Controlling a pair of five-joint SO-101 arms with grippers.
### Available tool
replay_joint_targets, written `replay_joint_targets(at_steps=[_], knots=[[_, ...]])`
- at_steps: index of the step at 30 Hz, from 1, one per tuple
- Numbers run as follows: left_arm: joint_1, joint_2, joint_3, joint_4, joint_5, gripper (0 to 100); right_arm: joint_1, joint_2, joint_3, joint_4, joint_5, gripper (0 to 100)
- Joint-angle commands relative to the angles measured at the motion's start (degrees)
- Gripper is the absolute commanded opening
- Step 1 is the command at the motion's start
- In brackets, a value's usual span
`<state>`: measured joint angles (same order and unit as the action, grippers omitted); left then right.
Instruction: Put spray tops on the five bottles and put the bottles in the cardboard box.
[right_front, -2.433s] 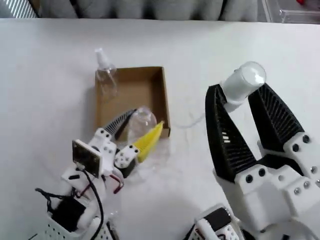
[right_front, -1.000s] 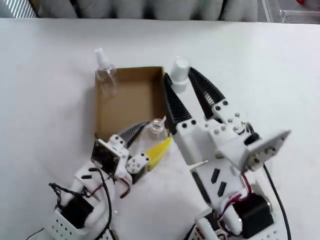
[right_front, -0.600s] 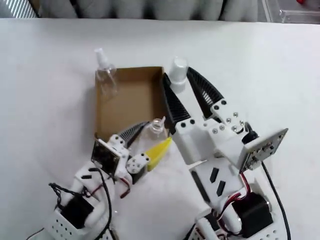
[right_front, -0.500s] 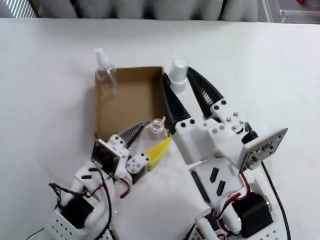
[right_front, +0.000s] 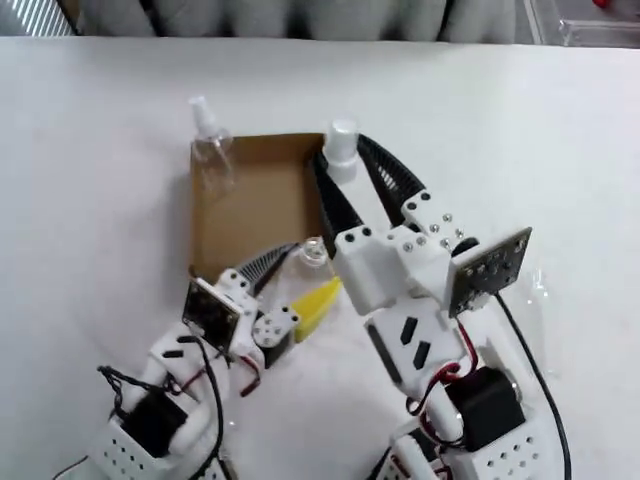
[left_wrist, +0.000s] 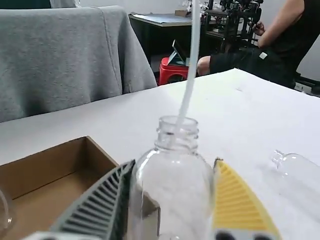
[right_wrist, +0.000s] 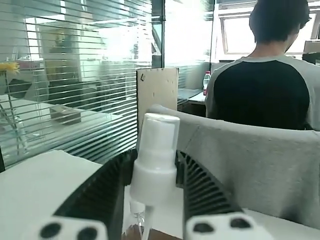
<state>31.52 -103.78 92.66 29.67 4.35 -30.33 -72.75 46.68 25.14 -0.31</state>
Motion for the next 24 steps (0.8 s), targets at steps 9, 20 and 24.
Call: replay_joint_targets(at_steps=[9, 20, 24], knots=[[0.22, -0.75, -0.7, -1.76, -0.44, 6, 0.13, -0.13, -0.44, 8.75, -0.62, 1.5], [0.13, -0.75, -0.7, -1.76, -0.44, 6, -5.49, -0.13, -0.97, 13.76, -0.62, 11.8], [0.13, -0.75, -0.53, -1.76, -0.44, 6, -5.67, -0.48, -0.97, 14.02, -0.62, 15.8]])
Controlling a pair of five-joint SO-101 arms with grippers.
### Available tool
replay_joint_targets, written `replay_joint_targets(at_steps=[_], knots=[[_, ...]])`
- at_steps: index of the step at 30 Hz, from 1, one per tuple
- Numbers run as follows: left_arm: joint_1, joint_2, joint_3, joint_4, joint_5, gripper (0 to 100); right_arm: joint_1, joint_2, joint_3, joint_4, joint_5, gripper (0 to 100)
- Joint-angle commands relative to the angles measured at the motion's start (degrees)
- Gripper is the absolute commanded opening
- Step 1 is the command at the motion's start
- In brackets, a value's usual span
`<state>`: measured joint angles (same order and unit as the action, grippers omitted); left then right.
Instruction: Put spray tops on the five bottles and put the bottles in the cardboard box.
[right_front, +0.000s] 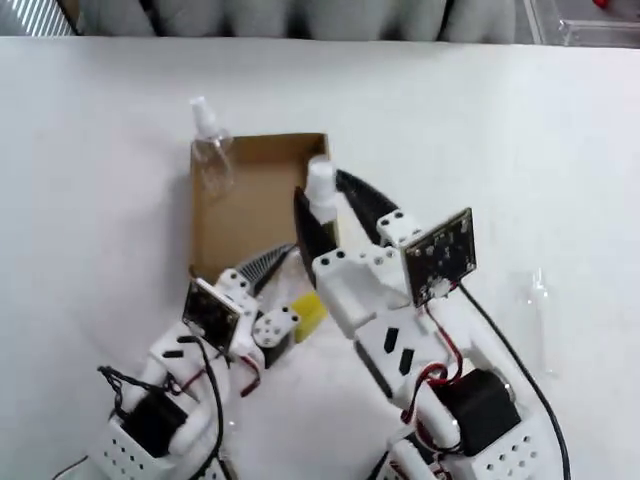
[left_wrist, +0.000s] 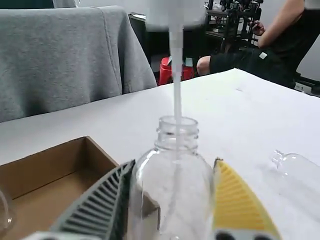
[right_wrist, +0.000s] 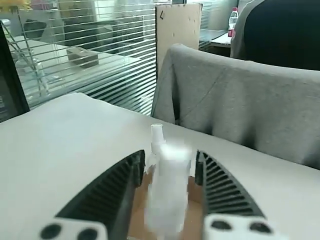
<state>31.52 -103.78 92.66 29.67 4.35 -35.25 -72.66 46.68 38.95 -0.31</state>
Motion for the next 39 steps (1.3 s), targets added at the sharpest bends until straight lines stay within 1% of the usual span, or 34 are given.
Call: replay_joint_targets(at_steps=[1, 9, 12, 14, 16, 18, 19, 21, 24, 29, 32, 36, 39], knots=[[0.13, -0.75, -0.53, -1.76, -0.44, 6, -0.75, -0.57, -1.23, 0.22, -0.62, 15.8], [0.13, -0.75, -0.53, -1.76, -0.44, 6, -0.4, -0.13, -14.59, 9.01, -0.26, 15.6], [0.13, -0.75, -0.53, -1.76, -0.44, 6, -0.04, -0.13, -17.05, 10.42, -0.18, 15.5], [0.13, -0.75, -0.53, -1.76, -0.44, 6, 2.07, -0.13, -17.23, 10.68, -0.18, 15.2], [0.13, -0.75, -0.62, -1.76, -0.44, 6, 4.88, -0.04, -16.97, 10.24, -0.18, 11.8], [0.13, -0.75, -0.62, -1.76, -0.44, 6, 7.43, 0.04, -16.97, 10.15, -0.18, 4.1], [0.13, -0.75, -0.7, -1.76, -0.44, 6, 8.4, 0.04, -16.88, 9.89, -0.18, 0.6], [0.13, -0.75, -0.7, -1.76, -0.44, 6, 10.59, 0.04, -16.0, 8.84, -0.18, 3.6], [-1.27, -0.75, -0.79, -1.85, -0.18, 6, 13.76, 0.04, -12.31, 7.16, -0.09, 1.2], [-4.53, -0.75, -0.79, -4.75, 0.0, 6, 17.19, 4.26, -3.78, 2.51, -0.09, 1.5], [-4.79, -0.75, -0.79, -5.01, 0.0, 6, 18.15, 8.4, -0.88, -1.54, -0.18, 1.5], [-4.79, -0.75, -0.79, -5.01, 0.0, 6, 17.71, 13.23, 0.09, -5.32, -0.62, 1.5], [-4.79, -0.75, -0.7, -5.01, 0.0, 6, 14.9, 15.08, 0.09, -5.76, -0.62, 1.5]])
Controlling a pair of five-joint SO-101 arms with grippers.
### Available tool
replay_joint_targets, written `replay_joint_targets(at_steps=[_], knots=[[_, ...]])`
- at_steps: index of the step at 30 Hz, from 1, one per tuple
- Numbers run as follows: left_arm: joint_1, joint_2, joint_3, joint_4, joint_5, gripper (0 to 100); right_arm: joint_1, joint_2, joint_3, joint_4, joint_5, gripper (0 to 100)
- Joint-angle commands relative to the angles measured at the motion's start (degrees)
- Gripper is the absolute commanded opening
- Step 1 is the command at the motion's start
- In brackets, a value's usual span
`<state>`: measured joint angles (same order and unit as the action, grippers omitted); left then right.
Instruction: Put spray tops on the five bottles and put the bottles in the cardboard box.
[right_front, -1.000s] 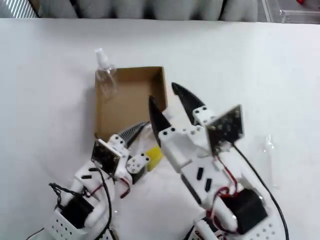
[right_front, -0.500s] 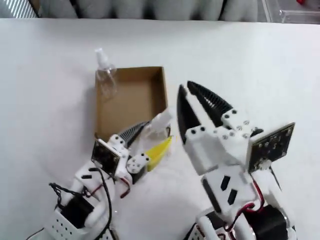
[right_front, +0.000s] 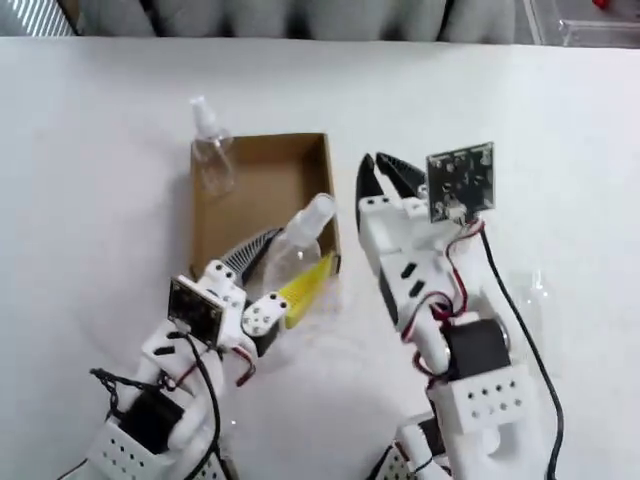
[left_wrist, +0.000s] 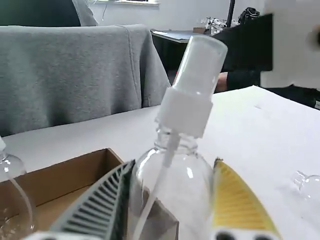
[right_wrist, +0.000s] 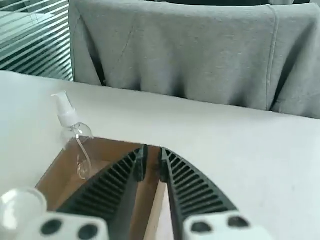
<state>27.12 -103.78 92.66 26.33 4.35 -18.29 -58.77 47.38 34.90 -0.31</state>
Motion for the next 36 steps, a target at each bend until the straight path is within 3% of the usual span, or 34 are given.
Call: replay_joint_targets(at_steps=[1, 23, 30, 36], knots=[[-0.4, -0.75, -0.7, -1.67, 0.0, 6, -3.38, 1.19, -0.53, -1.54, -0.62, 1.5], [-0.4, -0.75, -0.53, -1.67, 0.0, 6, -11.21, 0.04, -0.44, -1.45, -0.62, 1.5], [-0.4, -0.75, -0.62, -1.67, 0.0, 6, -8.31, -1.36, -0.53, -0.84, -0.26, 1.5], [-0.48, -0.75, -0.7, -1.67, 0.0, 6, -3.03, -6.81, -0.44, 5.49, -0.18, 1.5]])
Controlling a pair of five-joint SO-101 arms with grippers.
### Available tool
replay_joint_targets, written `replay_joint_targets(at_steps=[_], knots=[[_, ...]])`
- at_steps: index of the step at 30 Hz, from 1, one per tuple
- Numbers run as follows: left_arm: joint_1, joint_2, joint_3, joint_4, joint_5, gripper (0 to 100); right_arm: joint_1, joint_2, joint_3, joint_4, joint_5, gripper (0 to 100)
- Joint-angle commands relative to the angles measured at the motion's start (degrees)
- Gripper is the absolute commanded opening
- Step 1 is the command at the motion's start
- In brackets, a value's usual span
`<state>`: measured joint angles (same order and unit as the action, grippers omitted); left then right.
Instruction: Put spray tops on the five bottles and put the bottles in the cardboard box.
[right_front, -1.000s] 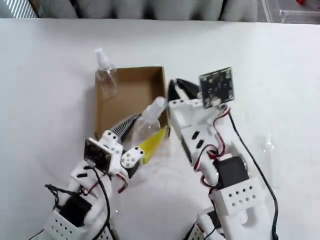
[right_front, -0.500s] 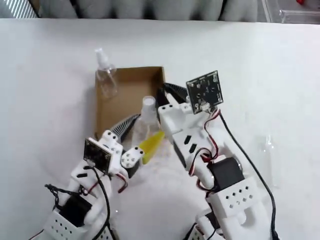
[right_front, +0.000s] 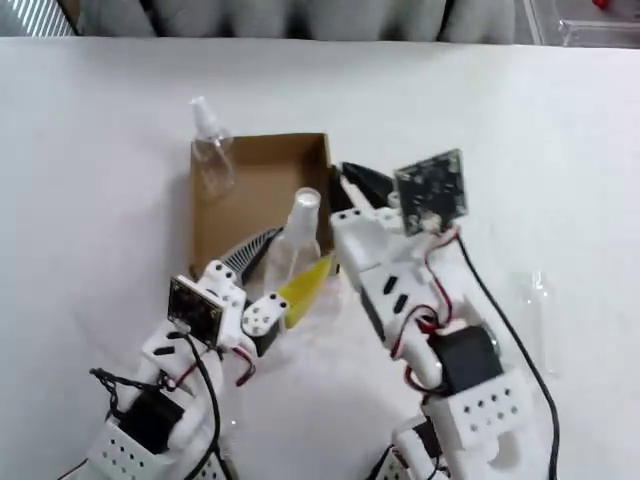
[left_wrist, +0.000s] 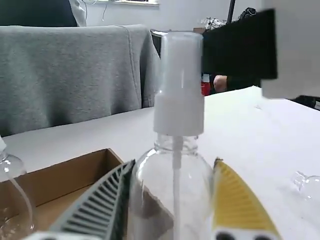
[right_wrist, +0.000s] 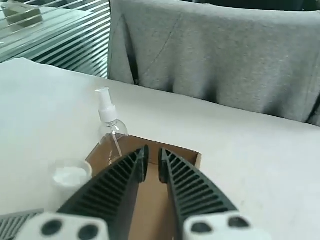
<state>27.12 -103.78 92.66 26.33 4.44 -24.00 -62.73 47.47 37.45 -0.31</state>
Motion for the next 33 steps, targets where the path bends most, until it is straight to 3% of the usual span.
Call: replay_joint_targets(at_steps=[1, 7, 13, 21, 29, 33], knots=[[-0.48, -0.75, -0.79, -1.67, -0.09, 6, 3.47, -3.47, -0.53, 4.62, -0.18, 1.5], [-5.67, -0.75, -0.88, -5.1, 0.09, 6, 5.67, -7.08, 5.36, 9.19, -0.18, 1.5], [-9.19, -0.57, -2.55, -5.89, 5.19, 6, 5.14, -11.21, 13.36, 2.77, -0.18, 1.5], [-12.44, -0.48, -4.92, -4.4, 7.38, 6, -4.35, -14.2, 15.47, 2.51, -0.18, 1.5], [-13.05, -0.4, -5.8, -4.48, 7.74, 6, -9.1, -25.27, 23.74, 2.07, -0.09, 1.5], [-13.23, 5.67, -9.49, -4.4, 7.74, 6, -11.65, -31.34, 26.37, 1.98, 0.09, 1.5]])
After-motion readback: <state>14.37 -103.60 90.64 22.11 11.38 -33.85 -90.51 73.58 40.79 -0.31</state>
